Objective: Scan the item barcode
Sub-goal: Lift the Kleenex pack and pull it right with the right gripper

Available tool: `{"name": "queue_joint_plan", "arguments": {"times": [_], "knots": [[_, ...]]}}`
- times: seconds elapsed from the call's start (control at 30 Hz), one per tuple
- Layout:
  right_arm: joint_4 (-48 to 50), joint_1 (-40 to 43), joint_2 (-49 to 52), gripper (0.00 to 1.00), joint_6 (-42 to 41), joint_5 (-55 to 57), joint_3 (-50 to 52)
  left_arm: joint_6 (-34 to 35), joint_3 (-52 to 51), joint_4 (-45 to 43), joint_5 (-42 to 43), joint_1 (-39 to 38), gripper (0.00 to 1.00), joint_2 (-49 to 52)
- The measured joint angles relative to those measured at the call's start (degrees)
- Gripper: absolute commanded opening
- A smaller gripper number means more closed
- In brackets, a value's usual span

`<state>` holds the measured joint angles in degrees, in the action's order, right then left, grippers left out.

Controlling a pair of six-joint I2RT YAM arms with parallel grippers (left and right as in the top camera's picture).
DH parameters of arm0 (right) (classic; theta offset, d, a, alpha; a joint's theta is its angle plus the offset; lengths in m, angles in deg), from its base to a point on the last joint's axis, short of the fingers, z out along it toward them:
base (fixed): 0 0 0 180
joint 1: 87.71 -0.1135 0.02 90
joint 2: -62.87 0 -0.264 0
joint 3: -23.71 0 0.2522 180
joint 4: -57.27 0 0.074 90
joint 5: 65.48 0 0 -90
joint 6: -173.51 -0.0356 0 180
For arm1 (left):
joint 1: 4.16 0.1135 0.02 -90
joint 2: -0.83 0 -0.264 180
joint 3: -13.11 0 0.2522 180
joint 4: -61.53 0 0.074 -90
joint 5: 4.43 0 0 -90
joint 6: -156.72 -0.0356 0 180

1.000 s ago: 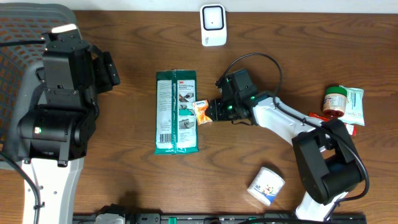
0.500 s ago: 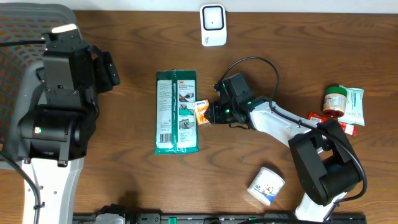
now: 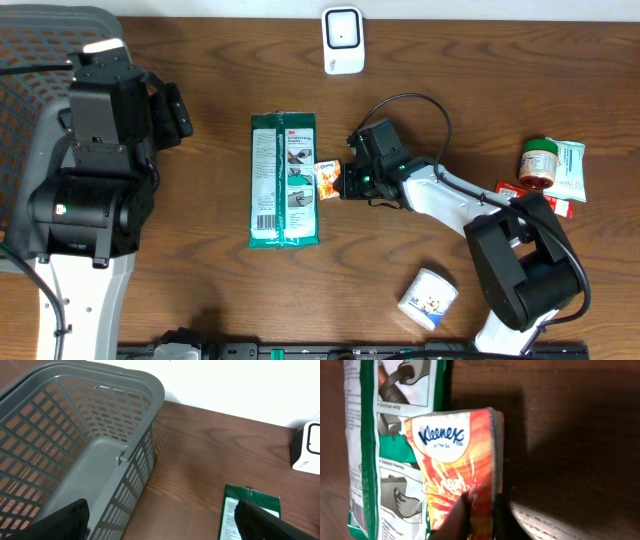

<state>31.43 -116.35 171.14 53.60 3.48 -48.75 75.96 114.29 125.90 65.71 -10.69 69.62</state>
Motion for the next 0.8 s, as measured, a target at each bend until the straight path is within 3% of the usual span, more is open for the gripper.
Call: {"name": "queue_joint_plan", "arguments": {"times": [0.2, 0.57, 0.8], "knots": [[-1.2, 1.1, -0.5, 0.01, -0.4, -2.9, 0.2, 0.0, 0.0, 0.0, 0.0, 0.0, 0.92, 0.0], [-7.7, 17.0, -12.2, 0.01, 9.7, -39.1, 1.6, 0.0, 0.0, 0.0, 0.0, 0.0, 0.92, 0.0], [-17.0, 21.0, -13.0, 0.01, 20.0, -57.2, 1.7, 0.0, 0.0, 0.0, 0.0, 0.0, 0.92, 0.0]]}}
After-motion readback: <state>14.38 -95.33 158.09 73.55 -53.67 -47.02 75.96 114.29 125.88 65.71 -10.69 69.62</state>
